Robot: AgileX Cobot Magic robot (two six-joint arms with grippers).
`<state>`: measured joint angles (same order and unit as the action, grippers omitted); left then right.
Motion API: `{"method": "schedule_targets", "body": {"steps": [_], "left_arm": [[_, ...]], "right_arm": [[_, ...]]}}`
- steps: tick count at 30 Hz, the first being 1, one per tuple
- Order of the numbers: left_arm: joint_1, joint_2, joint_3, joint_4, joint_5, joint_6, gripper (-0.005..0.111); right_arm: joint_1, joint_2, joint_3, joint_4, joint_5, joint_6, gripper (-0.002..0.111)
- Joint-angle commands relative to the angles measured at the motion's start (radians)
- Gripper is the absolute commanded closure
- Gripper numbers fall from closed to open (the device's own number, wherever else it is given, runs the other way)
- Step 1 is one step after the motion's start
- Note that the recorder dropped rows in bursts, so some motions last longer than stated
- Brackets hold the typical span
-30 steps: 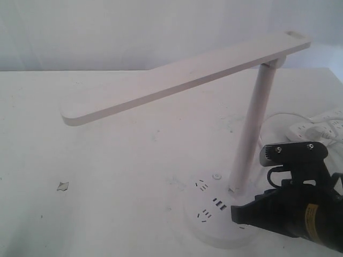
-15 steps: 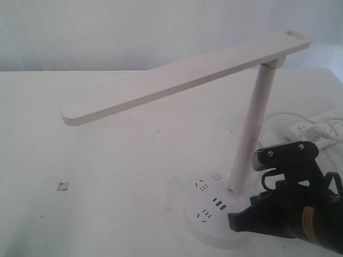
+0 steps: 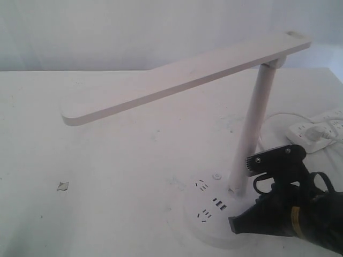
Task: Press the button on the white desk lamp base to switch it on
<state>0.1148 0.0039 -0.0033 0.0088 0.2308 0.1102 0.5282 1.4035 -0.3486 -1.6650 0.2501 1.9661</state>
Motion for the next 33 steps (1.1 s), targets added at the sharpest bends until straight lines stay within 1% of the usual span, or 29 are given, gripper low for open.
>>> {"method": "schedule_targets", "body": {"steps": [1, 4, 11, 14, 20, 26, 29, 33], "left_arm": [[0.001, -0.004, 0.003, -0.001, 0.001, -0.001, 0.107], [0.001, -0.004, 0.003, -0.001, 0.001, -0.001, 0.107], [0.001, -0.004, 0.003, -0.001, 0.001, -0.001, 0.107], [0.001, -0.004, 0.003, -0.001, 0.001, -0.001, 0.107], [0.001, -0.004, 0.003, -0.001, 0.001, -0.001, 0.107], [0.001, -0.004, 0.003, -0.001, 0.001, -0.001, 0.107], [0.001, -0.004, 0.003, -0.001, 0.001, -0.001, 0.107], [0.001, -0.004, 0.003, -0.001, 0.001, -0.001, 0.107]], "right_arm": [[-0.001, 0.015, -0.017, 0.006, -0.079, -0.007, 0.108], [-0.001, 0.015, -0.025, 0.005, -0.109, -0.007, 0.108], [-0.001, 0.015, -0.026, 0.005, -0.052, -0.007, 0.108], [-0.001, 0.015, -0.026, 0.005, -0.058, -0.007, 0.108], [-0.001, -0.046, -0.020, 0.005, -0.143, -0.019, 0.108], [-0.001, -0.254, 0.024, 0.005, -0.158, -0.019, 0.108], [-0.001, -0.408, 0.056, 0.005, -0.158, -0.026, 0.108], [-0.001, -0.666, 0.092, 0.005, -0.161, -0.038, 0.108]]}}
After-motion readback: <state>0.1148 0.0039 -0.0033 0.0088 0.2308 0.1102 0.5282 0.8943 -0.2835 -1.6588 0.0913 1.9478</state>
